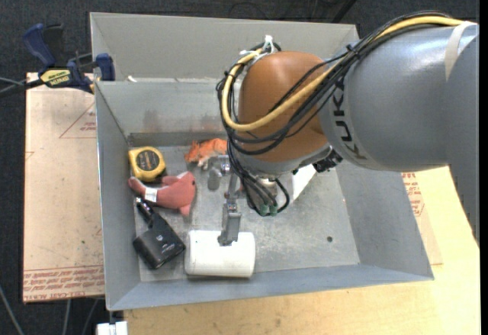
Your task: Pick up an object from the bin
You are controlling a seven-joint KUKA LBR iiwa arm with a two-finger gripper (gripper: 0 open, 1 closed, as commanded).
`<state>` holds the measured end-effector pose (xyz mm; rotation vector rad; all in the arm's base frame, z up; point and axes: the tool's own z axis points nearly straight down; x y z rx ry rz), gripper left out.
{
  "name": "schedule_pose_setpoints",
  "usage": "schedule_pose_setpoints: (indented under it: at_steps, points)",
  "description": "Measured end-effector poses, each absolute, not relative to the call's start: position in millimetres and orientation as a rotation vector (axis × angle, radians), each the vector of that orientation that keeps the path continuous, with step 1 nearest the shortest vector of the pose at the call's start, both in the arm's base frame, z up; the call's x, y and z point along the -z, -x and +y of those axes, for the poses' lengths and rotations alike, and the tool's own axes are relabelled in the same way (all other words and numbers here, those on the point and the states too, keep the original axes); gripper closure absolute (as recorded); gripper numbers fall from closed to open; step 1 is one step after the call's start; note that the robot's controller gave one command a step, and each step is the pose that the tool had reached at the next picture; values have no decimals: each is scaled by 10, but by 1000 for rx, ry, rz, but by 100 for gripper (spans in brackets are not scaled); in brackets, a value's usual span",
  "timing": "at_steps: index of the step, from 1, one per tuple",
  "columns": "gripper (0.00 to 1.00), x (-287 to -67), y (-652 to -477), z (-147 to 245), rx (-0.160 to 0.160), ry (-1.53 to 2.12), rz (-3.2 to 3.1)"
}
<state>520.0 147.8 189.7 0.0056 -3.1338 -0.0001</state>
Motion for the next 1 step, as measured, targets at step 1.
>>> schedule_pose_setpoints:
  at_steps: [1]
  points:
    - [0,-1941,-5219,1470,2,0,-3142]
